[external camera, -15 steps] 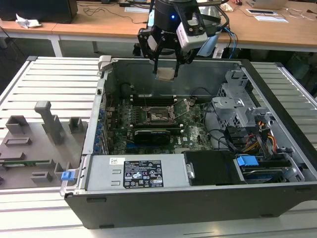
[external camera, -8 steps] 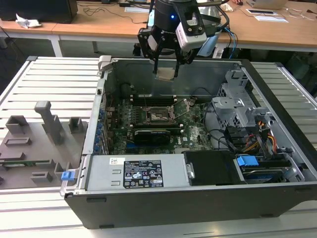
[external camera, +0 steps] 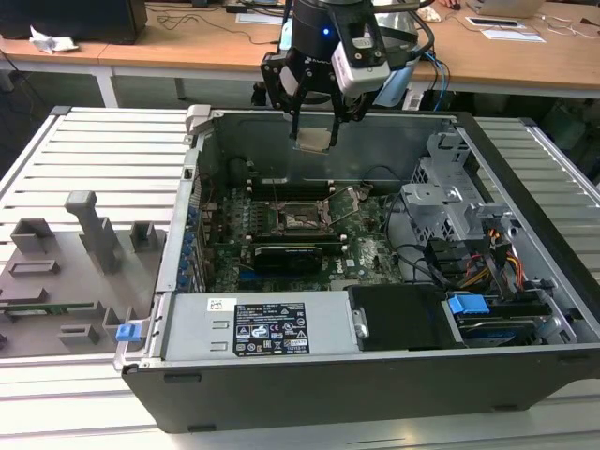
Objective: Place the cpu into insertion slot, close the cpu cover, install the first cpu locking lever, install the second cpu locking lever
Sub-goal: 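Place the cpu into insertion slot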
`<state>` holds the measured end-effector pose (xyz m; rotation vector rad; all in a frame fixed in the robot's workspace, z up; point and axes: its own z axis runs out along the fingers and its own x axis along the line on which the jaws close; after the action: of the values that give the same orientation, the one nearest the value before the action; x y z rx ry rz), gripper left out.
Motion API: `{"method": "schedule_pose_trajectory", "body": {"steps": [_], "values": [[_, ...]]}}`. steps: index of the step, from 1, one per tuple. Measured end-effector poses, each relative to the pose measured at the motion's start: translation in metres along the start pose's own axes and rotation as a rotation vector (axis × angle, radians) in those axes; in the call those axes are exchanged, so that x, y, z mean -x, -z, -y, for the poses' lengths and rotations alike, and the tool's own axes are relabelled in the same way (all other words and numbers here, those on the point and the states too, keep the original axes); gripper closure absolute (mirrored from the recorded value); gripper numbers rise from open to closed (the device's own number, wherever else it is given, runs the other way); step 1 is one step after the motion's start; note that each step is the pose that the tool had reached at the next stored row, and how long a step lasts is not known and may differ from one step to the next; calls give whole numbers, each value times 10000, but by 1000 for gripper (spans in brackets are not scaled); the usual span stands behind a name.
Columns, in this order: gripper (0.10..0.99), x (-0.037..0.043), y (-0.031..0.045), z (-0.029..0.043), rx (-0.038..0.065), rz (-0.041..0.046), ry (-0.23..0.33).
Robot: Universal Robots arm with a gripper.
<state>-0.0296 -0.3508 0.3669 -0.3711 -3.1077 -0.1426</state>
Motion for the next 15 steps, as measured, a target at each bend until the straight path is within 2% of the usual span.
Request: {"method": "schedule_pose_trajectory", "body": {"steps": [15], "values": [[553,0,0,0,7,33,-363]]}}
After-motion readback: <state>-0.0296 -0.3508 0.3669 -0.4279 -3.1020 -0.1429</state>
